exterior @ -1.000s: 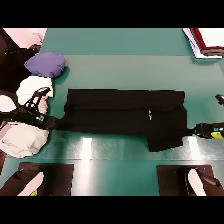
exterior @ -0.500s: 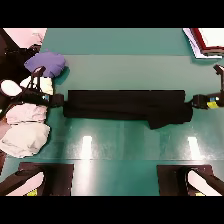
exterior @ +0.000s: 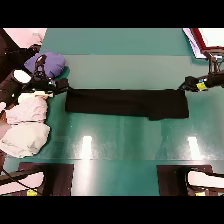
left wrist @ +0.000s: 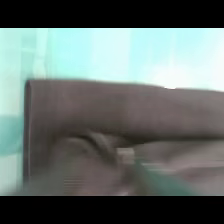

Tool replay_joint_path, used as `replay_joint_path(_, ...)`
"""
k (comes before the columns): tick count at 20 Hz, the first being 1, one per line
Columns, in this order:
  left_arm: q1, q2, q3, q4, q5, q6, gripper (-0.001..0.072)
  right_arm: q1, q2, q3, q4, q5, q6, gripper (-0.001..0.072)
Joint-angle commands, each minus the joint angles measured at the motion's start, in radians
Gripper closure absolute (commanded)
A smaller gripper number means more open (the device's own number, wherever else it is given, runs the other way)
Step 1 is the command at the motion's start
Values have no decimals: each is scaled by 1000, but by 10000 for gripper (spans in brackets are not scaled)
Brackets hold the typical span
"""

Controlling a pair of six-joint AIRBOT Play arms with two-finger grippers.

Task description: Fold the shirts.

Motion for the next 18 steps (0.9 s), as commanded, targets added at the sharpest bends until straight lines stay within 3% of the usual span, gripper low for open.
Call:
replay_joint_path(1, 1, -13, 20, -25, 18, -2, 57, -3, -96, 116, 61, 14, 6, 178)
replay_joint_path(5, -3, -13, 106, -24, -159, 14, 68, -71, -92, 164, 45, 163, -51, 181)
replay_joint_path(6, -3, -13, 115, -27, -196, 23, 136, -101, -90, 158, 39, 211, -69, 181)
replay_joint_path(8, -3, -13, 114, -32, -232, 67, 690, -171, -90, 114, 34, 259, -87, 179)
replay_joint_path(9, -2, -13, 114, -34, -238, 70, 675, -205, -90, 79, 37, 260, -89, 156)
replay_joint_path(10, -3, -13, 114, -39, -245, 70, 674, -238, -92, 38, 38, 254, -89, -1)
replay_joint_path(18, -93, -13, 114, -48, -222, 69, 675, -308, -237, -62, 218, 264, -330, -3)
